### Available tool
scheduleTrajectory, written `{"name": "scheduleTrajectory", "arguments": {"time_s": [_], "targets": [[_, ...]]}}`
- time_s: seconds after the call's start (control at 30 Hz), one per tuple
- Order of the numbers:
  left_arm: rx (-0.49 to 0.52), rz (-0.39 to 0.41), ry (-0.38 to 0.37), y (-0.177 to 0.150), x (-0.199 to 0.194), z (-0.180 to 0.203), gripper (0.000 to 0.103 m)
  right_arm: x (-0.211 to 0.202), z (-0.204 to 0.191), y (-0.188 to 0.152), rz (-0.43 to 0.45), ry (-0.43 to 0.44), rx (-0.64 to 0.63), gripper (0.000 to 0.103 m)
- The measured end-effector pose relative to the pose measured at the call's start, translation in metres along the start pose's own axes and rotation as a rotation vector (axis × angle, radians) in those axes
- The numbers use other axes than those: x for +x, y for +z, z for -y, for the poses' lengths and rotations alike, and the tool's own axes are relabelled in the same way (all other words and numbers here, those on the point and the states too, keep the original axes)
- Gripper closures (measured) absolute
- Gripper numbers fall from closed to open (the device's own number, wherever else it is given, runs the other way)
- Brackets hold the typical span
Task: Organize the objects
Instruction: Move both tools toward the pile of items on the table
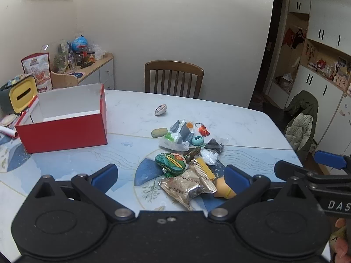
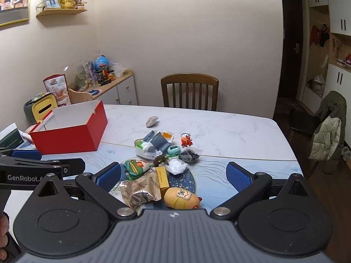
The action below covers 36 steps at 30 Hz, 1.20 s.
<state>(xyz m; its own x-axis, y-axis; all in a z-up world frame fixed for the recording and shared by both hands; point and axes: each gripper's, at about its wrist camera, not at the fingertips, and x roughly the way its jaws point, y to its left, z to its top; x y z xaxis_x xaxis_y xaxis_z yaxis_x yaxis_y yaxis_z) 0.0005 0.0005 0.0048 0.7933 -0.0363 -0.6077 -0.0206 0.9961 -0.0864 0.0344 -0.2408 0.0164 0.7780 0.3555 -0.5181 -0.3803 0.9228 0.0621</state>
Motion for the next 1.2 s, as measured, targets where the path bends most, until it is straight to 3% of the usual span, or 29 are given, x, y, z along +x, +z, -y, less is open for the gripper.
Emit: {"name": "scheduleTrajectory", "arguments": {"time_s": [0.7,1.2], "targets": [[0.001,0.016,0.003,0.005,0.003,-0.001,0.0,0.001,0.001,0.001,0.011,0.015,-0.02,0.0],[-0.016,-0.021,-0.013,0.009,0.02,-0.005,0.001,0.017,0.012,0.0,-0.033,0.044,0.012,0.0]]}}
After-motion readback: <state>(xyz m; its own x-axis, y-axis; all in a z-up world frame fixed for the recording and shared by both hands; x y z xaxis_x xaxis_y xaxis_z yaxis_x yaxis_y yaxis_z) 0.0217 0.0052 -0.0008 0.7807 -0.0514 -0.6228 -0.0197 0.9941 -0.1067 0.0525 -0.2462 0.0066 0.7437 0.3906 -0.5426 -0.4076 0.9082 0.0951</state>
